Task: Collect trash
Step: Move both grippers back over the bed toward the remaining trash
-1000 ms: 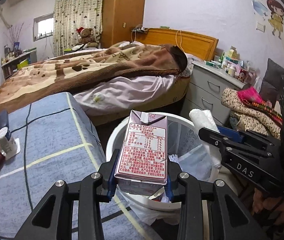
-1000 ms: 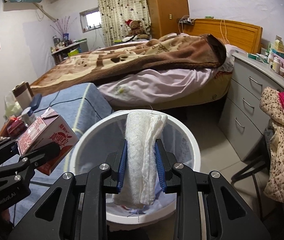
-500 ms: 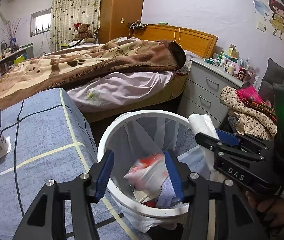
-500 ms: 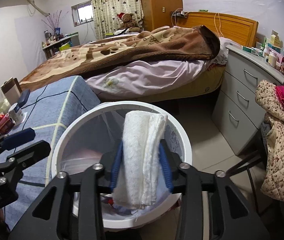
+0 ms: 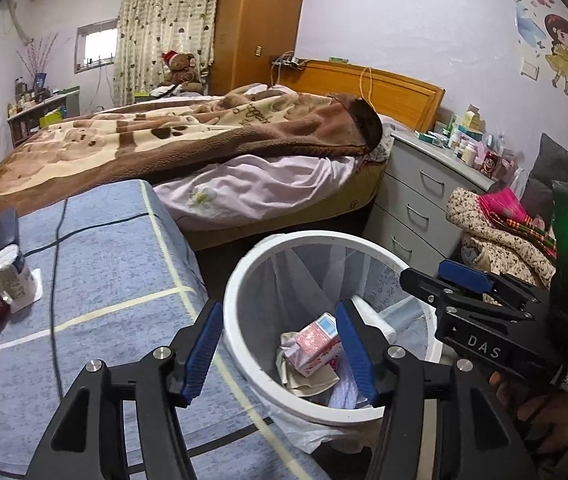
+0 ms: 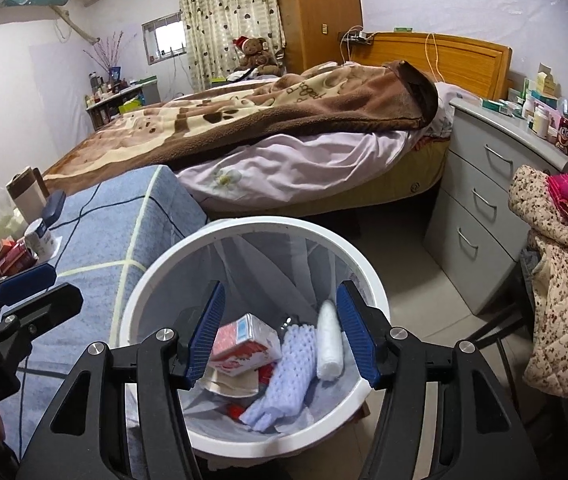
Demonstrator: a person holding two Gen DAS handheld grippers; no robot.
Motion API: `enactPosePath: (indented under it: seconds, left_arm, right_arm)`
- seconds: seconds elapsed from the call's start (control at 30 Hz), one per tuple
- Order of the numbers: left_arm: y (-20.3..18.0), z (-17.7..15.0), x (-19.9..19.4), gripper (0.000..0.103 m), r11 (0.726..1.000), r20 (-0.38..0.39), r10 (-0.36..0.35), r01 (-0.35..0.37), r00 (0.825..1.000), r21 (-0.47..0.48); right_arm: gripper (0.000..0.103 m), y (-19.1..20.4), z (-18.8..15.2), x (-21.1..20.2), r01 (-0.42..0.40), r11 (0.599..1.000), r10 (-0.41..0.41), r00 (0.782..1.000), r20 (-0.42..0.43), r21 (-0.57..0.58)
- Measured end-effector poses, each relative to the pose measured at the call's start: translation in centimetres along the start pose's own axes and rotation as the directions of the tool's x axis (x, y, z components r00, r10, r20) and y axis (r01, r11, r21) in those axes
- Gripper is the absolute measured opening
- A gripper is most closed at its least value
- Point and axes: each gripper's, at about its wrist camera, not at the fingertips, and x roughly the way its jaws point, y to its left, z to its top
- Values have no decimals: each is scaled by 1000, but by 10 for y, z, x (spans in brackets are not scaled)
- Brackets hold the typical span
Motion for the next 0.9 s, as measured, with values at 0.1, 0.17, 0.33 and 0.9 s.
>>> enactPosePath:
  seconds: [0.1, 0.17, 0.33, 0.9]
  left_arm:
    - [6, -1, -8, 58, 1000, 13, 18, -18, 1000, -1]
    - [11, -2, -14, 58, 1000, 19, 23, -23, 1000, -6]
    - [27, -5, -31, 58, 998, 41, 54, -53, 998, -23]
    - [116, -27, -83, 58, 969, 79, 216, -204, 973, -139]
  right_arm:
    - [60, 6, 1, -2, -15, 1000, 15, 1000, 12, -3]
    - [60, 11, 2, -4, -23, 1000, 23, 999, 22, -9]
    - [60, 25, 3, -7, -48, 998, 49, 998, 36, -27]
    - [68, 87, 5, 2, -178, 981, 181, 982, 46, -76]
